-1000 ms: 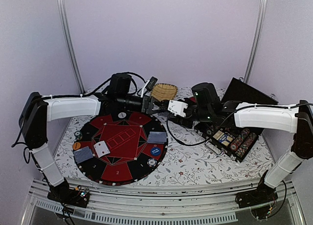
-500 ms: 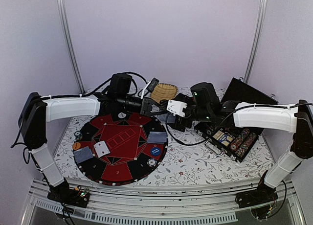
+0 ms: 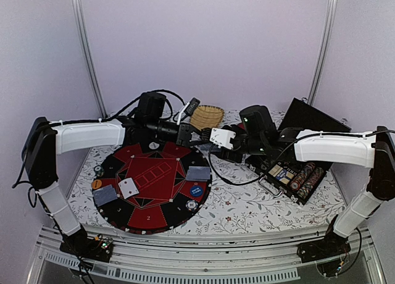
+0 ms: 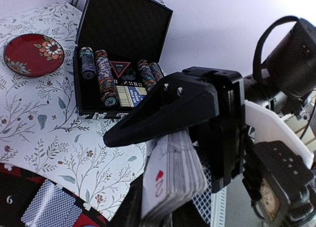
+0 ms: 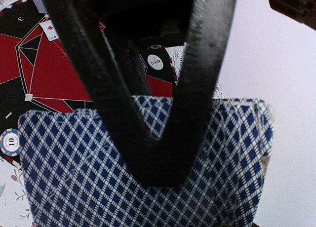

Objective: Distribute texas hold em gaming equipment
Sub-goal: Pass from the left arm to the right, then pick up the poker card from the face-down deck piles.

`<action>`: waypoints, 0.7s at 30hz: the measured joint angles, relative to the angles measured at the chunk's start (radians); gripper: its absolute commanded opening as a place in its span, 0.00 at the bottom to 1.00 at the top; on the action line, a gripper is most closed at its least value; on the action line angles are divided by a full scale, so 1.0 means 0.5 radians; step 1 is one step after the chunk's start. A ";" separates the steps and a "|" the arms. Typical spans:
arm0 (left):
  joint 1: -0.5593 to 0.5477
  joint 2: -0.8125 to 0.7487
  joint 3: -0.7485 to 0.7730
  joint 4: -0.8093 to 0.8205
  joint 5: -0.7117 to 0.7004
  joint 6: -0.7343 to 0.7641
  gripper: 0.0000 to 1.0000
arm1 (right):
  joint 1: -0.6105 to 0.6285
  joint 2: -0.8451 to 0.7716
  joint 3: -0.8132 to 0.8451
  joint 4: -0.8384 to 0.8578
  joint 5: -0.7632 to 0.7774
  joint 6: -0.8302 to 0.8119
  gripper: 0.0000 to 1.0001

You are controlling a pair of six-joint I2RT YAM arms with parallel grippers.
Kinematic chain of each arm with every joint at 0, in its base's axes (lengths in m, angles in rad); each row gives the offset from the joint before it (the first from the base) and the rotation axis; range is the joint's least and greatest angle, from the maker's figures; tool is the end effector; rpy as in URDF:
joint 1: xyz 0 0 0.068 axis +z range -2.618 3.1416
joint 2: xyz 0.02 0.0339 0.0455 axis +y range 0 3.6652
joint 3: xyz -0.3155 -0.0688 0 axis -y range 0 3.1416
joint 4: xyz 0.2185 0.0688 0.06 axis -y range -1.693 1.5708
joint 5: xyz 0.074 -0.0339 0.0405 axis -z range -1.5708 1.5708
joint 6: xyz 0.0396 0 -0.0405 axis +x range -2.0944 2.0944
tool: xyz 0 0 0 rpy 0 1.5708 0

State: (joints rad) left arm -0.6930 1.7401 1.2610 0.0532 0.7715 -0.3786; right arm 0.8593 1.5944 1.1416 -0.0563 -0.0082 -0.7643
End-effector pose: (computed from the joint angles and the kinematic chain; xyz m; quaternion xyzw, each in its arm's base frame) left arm 0.2808 -0.2691 0.3347 0.3232 0.7373 -0.5282 0.2701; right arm 0.2279 0.2648 0.3319 -0.6271 0.5920 0.0276 0.5055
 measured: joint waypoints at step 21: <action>0.043 -0.153 0.002 -0.223 -0.204 0.110 0.58 | -0.009 0.000 -0.021 -0.007 0.034 0.013 0.54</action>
State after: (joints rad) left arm -0.6712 1.6638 1.2617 -0.0582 0.6693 -0.3237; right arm 0.8547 1.5944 1.1309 -0.0597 0.0090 -0.7578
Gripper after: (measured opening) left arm 0.461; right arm 0.543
